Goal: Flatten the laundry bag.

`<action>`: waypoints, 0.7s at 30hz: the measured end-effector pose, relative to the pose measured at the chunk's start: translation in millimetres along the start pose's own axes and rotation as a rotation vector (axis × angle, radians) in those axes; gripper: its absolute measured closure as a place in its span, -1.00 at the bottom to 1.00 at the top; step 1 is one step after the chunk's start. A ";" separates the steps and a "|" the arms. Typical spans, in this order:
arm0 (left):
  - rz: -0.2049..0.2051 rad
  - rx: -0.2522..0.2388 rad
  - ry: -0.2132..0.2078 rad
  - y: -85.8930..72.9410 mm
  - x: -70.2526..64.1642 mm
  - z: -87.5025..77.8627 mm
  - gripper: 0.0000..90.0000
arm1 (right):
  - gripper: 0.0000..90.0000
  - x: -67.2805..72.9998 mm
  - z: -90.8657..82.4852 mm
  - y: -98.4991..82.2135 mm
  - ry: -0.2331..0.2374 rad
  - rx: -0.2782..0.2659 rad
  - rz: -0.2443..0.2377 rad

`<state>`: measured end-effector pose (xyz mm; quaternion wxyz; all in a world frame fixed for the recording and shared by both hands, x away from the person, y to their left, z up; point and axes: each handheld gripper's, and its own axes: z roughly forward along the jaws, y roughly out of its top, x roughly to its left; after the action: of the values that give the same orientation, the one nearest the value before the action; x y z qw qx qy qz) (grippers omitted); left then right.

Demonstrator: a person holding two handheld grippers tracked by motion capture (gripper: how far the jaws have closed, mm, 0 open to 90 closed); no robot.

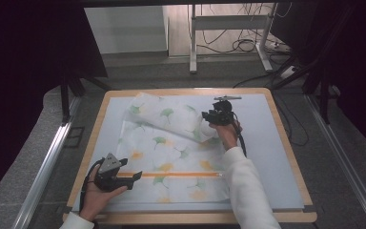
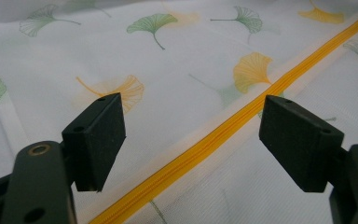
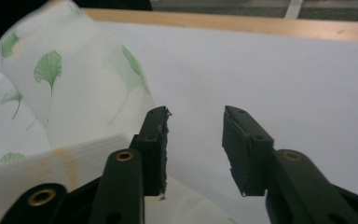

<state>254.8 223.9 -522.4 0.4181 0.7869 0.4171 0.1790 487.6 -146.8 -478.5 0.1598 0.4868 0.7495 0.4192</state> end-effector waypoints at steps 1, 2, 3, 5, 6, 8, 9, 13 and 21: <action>0.000 0.001 0.000 0.1 -0.2 0.1 -0.50 | 0.25 -1.8 -4.1 1.0 -0.007 -0.011 0.004; 0.000 0.002 0.000 0.1 -0.3 0.1 -0.50 | 0.22 -5.3 -11.6 2.5 -0.016 -0.030 0.010; 0.001 0.001 0.001 0.2 -0.5 0.1 -0.50 | 0.22 -7.6 -16.5 3.6 -0.021 -0.041 0.013; 0.001 0.000 0.001 0.4 -0.9 0.3 -0.50 | 0.24 -14.8 -32.4 6.1 -0.023 -0.074 0.022; 0.001 0.001 0.001 0.6 -1.0 0.5 -0.50 | 0.24 -17.5 -39.5 6.9 -0.025 -0.081 0.024; 0.001 0.001 0.000 0.8 -1.0 0.9 -0.50 | 0.27 -21.0 -53.1 7.6 -0.027 -0.098 0.022; 0.001 0.001 0.000 1.0 -1.0 1.1 -0.50 | 0.29 -21.6 -57.7 7.3 -0.025 -0.102 0.020; 0.003 0.005 0.002 1.5 -1.6 1.6 -0.50 | 0.51 -19.4 -76.1 2.8 0.020 -0.093 -0.024; 0.002 0.005 0.004 1.4 -1.9 1.7 -0.50 | 0.89 -2.4 -75.4 -12.3 0.104 -0.007 -0.106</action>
<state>255.4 221.0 -522.1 0.4152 0.7879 0.4177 0.1799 432.6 -186.7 -443.5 0.1445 0.4235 0.7799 0.4376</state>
